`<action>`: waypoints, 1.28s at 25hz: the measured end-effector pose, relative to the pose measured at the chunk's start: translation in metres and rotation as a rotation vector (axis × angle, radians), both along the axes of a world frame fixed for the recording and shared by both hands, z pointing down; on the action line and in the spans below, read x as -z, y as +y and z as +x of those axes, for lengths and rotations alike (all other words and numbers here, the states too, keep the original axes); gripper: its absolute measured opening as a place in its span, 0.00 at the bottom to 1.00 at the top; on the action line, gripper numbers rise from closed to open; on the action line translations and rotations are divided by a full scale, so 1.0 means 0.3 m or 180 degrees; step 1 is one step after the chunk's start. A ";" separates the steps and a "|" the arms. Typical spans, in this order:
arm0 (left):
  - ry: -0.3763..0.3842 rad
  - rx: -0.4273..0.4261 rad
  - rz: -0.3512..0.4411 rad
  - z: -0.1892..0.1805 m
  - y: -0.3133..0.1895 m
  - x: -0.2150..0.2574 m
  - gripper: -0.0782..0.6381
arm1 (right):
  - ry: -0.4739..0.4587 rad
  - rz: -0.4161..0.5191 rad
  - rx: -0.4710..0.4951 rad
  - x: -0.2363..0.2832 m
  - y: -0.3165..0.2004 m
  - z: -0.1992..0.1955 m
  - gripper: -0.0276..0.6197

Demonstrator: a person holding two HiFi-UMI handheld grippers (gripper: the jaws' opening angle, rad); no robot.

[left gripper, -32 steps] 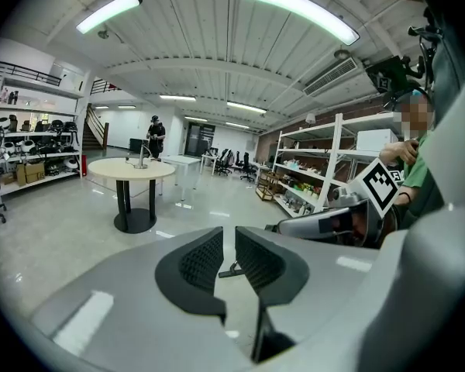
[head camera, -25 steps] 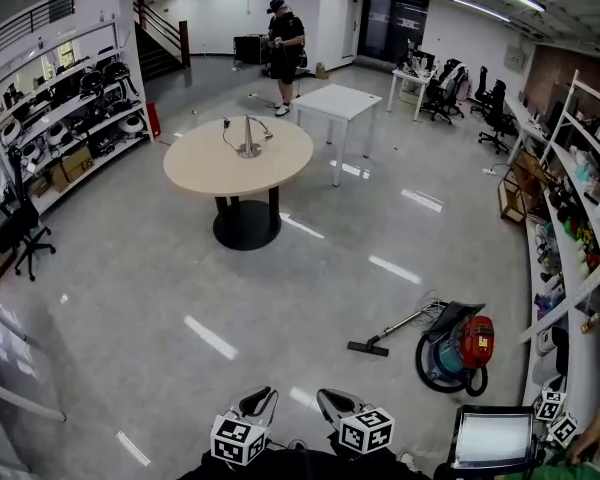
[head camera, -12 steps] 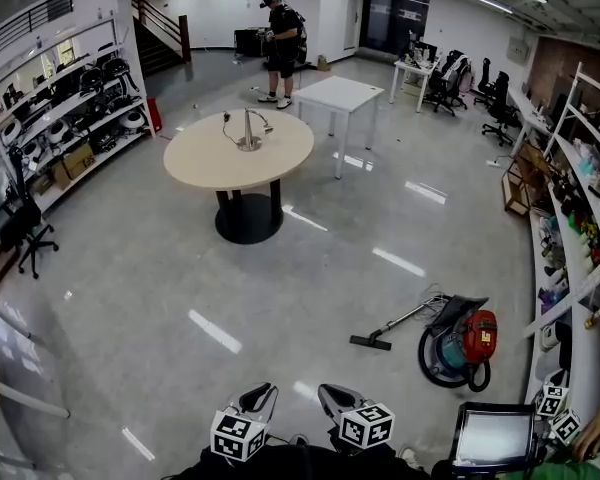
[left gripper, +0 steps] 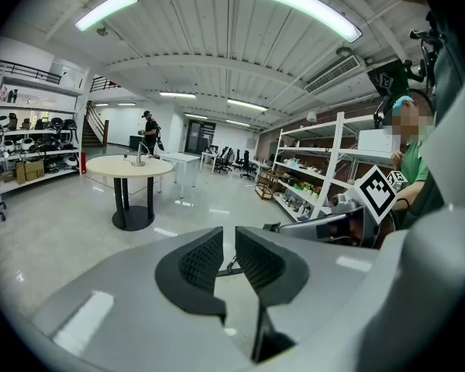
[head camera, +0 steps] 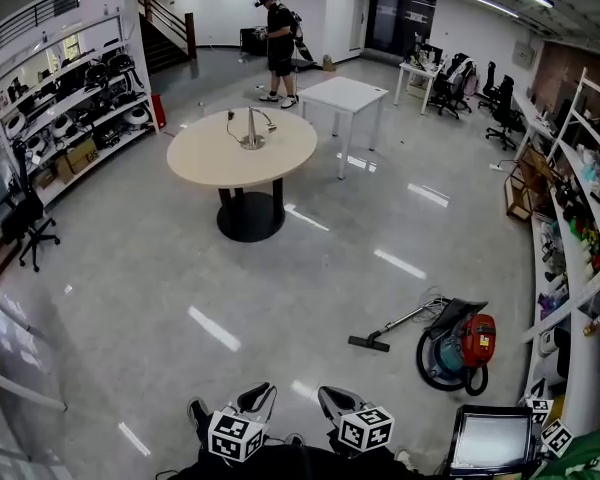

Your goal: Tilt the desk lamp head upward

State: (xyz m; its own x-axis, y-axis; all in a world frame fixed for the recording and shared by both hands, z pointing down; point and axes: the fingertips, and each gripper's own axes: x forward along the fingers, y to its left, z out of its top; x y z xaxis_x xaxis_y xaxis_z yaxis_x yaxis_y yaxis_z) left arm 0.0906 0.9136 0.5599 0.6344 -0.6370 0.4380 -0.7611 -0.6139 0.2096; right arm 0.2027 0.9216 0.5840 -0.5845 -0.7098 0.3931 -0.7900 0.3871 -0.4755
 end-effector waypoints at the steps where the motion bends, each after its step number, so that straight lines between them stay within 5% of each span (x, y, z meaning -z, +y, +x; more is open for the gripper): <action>1: -0.0012 -0.0015 0.0003 0.001 -0.002 -0.003 0.19 | 0.0007 0.0008 0.0002 -0.002 -0.007 0.000 0.05; 9: -0.0019 0.0160 0.0027 -0.089 -0.061 0.005 0.19 | 0.0050 0.0014 0.0123 -0.007 -0.067 -0.076 0.05; 18: 0.0100 -0.0110 0.0058 -0.055 -0.277 -0.013 0.19 | 0.0229 -0.0062 -0.0140 -0.028 -0.265 -0.031 0.05; 32: 0.0406 0.0002 -0.0010 -0.296 -0.735 -0.007 0.19 | 0.0512 0.0008 -0.0084 0.055 -0.715 -0.281 0.05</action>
